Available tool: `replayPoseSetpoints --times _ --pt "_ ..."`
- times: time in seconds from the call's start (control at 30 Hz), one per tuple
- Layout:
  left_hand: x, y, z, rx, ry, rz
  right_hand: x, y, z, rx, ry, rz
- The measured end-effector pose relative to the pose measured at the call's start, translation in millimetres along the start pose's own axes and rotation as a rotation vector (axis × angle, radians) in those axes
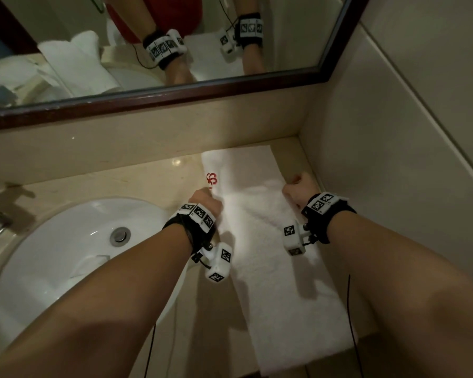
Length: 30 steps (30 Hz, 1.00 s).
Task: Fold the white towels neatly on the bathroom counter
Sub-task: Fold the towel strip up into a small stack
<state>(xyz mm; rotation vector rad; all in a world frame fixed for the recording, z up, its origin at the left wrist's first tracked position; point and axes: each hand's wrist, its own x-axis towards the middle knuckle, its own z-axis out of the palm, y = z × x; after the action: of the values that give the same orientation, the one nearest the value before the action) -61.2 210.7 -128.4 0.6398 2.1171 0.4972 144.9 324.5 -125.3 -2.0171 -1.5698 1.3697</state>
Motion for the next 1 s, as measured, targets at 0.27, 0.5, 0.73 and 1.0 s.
replayPoseSetpoints --times 0.27,0.5,0.73,1.0 --pt "-10 4 3 -0.255 0.129 -0.025 -7 4 -12 0.136 -0.030 -0.137" --pt "-3 27 -8 -0.355 0.185 0.045 1 -14 -22 0.230 0.005 -0.106" --pt "-5 17 -6 -0.282 0.185 0.058 -18 -15 -19 0.221 -0.057 -0.069" --pt "0 23 -17 -0.265 0.135 0.199 -14 -28 -21 0.230 -0.042 -0.095"
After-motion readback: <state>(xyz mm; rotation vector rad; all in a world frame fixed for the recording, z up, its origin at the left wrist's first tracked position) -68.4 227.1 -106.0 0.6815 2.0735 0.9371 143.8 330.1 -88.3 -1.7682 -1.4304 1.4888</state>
